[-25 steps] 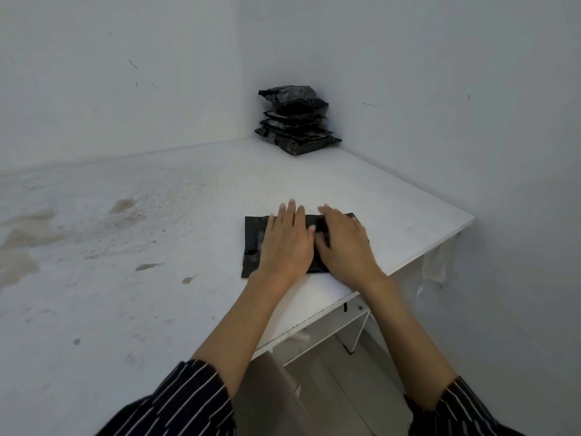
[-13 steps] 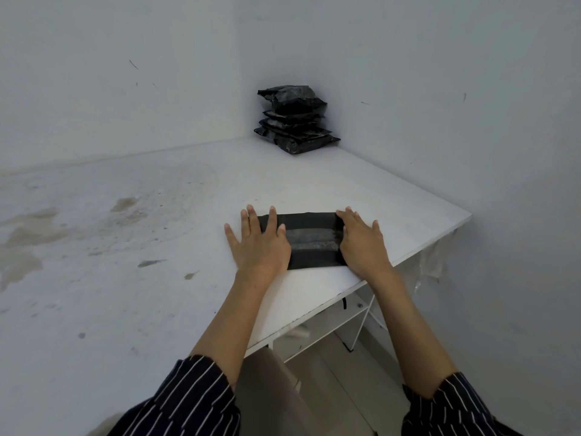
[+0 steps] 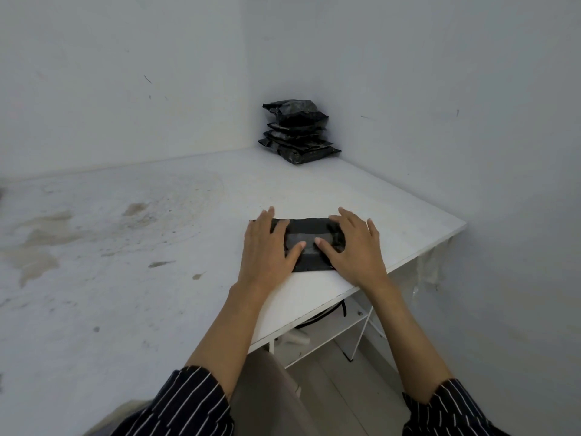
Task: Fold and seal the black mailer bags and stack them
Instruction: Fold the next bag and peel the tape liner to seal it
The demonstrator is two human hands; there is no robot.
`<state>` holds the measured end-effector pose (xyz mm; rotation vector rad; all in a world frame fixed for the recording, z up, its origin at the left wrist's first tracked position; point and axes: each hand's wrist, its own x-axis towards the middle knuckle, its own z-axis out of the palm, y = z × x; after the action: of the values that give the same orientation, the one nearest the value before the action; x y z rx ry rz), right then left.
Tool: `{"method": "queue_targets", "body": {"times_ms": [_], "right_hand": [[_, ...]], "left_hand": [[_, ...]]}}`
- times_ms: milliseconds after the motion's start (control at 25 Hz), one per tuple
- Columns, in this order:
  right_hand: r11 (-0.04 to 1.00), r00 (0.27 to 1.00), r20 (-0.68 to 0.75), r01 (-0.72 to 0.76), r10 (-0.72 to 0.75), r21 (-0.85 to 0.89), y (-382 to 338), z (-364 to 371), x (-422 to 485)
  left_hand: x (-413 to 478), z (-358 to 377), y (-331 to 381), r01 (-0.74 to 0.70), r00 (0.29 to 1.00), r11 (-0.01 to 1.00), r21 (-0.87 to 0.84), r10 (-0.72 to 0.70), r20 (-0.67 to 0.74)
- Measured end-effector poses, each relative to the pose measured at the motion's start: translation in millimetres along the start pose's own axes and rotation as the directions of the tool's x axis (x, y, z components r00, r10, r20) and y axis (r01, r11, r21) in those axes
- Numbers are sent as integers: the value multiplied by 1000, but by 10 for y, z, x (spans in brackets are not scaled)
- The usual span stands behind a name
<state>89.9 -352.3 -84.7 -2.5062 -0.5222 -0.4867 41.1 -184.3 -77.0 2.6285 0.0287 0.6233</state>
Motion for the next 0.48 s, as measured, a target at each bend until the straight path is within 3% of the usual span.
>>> {"method": "queue_targets", "body": {"times_ms": [80, 160, 240, 400, 480], "right_hand": [[992, 993, 26, -110, 112, -62, 31, 25, 31], [952, 963, 11, -266, 271, -152, 18, 42, 51], [909, 932, -3, -355, 363, -220, -7, 60, 57], [912, 908, -77, -411, 411, 23, -1, -17, 120], [882, 896, -43, -425, 442, 204, 21, -80, 162]], "left_hand": [[2, 29, -27, 142, 986, 984, 104, -150, 75], [6, 14, -42, 361, 925, 914, 185, -375, 51], [2, 2, -35, 479, 872, 855, 200, -489, 1], [38, -8, -81, 471, 881, 879, 70, -465, -85], [65, -25, -115, 461, 867, 882, -97, -471, -162]]}}
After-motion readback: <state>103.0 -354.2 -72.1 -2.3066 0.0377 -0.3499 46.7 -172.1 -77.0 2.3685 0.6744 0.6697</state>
